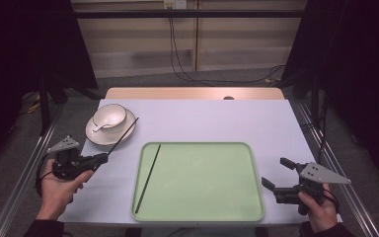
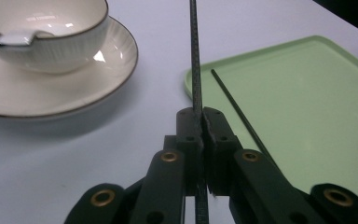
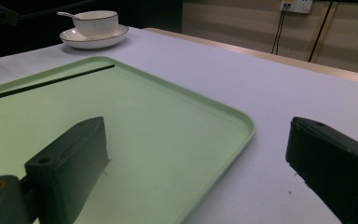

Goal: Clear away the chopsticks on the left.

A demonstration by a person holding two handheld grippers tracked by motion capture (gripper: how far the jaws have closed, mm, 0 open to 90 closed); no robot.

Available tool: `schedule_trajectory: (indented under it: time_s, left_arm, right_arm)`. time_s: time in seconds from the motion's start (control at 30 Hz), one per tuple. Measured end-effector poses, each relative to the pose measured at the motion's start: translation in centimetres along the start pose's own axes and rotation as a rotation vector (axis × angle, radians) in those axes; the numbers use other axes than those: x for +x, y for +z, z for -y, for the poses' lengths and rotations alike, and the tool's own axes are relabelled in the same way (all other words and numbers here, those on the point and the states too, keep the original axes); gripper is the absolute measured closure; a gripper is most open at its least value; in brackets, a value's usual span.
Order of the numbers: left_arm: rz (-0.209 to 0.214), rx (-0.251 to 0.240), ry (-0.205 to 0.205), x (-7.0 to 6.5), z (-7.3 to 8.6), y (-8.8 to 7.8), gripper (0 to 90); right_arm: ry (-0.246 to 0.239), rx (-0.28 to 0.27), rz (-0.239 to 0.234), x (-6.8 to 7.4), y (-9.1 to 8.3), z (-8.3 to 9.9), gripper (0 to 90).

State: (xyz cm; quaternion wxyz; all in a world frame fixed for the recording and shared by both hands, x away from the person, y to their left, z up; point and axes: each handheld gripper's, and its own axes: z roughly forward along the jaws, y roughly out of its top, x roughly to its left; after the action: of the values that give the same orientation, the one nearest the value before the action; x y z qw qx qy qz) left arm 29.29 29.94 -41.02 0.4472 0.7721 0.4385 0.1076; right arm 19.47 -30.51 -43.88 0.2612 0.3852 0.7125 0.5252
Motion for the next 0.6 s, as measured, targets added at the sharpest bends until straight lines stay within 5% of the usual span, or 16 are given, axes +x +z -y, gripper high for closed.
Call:
schedule_trajectory:
  time_s: [0.6]
  left_arm:
    - [-0.047, -0.023, -0.062, -5.9, 2.4, -1.4, 86.1]
  right_arm:
    - [-0.005, 0.001, -0.005, 0.0, 0.0, 0.0, 4.7]
